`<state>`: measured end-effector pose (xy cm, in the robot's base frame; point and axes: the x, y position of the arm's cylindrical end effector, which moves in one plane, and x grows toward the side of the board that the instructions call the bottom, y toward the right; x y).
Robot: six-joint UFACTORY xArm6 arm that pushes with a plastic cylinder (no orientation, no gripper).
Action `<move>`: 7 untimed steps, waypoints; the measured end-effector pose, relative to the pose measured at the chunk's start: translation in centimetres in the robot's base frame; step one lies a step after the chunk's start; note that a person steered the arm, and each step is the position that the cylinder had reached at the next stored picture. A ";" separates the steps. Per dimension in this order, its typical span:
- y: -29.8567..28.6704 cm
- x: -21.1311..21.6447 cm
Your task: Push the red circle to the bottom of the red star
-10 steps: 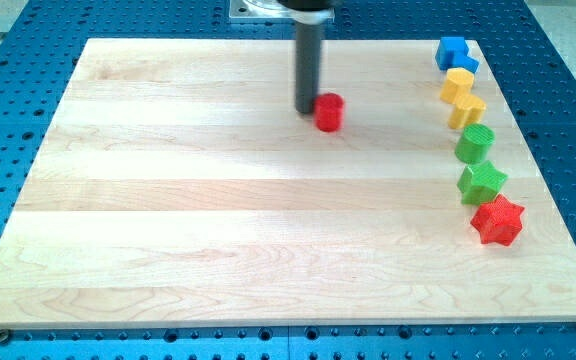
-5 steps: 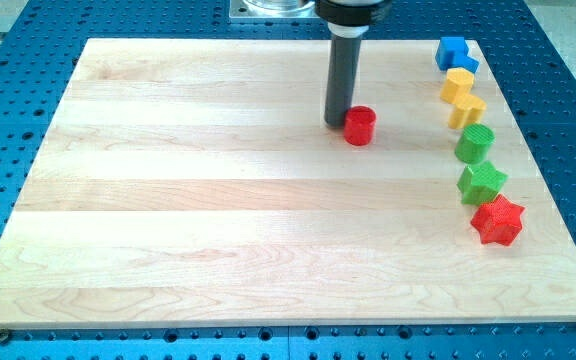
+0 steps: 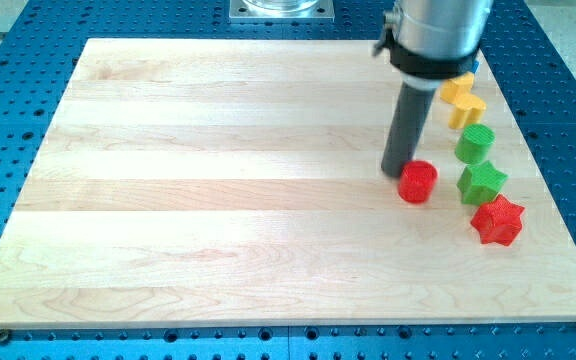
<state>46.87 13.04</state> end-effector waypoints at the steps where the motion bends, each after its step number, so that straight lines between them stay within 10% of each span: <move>1: 0.1 6.3; 3: 0.3 2.6; 7: 5.3 14.0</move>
<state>60.89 18.33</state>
